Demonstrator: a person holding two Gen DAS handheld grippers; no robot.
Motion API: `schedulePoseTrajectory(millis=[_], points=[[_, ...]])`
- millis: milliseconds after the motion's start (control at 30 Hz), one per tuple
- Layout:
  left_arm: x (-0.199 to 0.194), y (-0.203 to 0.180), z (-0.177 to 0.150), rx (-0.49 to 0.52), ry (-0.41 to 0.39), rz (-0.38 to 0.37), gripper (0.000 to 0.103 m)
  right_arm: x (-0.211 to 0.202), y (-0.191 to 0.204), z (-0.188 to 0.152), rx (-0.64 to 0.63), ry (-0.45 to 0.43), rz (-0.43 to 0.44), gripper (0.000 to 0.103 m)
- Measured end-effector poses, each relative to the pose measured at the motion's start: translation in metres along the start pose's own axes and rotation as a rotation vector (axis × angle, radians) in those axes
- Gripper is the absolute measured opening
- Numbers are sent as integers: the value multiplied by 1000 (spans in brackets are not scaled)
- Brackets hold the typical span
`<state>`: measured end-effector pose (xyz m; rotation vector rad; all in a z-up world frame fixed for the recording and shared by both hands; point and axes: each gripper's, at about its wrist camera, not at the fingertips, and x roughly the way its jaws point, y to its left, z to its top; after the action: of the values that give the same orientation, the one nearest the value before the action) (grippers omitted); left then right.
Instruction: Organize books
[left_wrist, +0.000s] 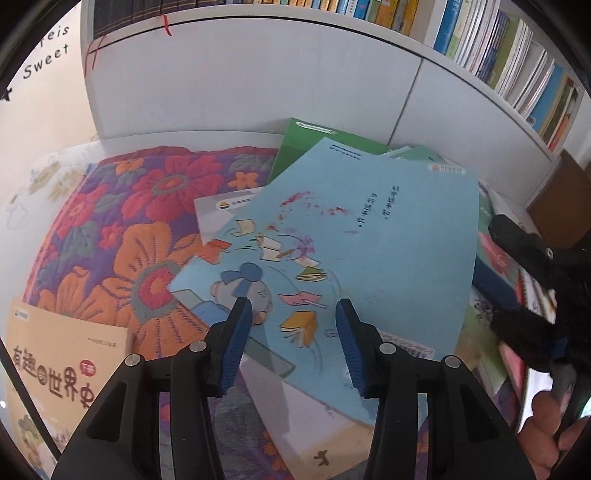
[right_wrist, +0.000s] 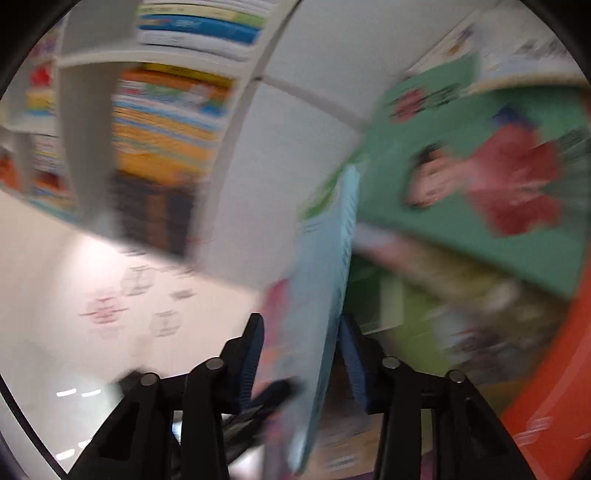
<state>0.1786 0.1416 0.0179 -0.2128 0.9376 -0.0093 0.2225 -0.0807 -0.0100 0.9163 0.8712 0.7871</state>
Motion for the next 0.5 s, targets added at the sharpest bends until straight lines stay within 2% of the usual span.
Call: schedulePoseTrajectory(millis=[33, 100, 167, 200, 267, 367, 500], points=[[0, 1, 0, -4, 5, -21, 43, 3, 4, -2, -21, 22, 12, 41], [0, 0, 0, 1, 3, -22, 43, 9, 13, -9, -92, 29, -87, 38], [1, -2, 0, 7, 2, -16, 43, 17, 10, -14, -87, 43, -124, 27], [1, -1, 0, 7, 2, -16, 43, 19, 7, -15, -69, 57, -114, 22], [2, 0, 0, 2, 4, -24, 43, 21, 0, -16, -44, 56, -96, 20], [1, 0, 2, 3, 11, -25, 43, 27, -6, -19, -27, 61, -126, 10], [-5, 8, 5, -49, 52, -77, 43, 24, -8, -20, 17, 31, -126, 10]])
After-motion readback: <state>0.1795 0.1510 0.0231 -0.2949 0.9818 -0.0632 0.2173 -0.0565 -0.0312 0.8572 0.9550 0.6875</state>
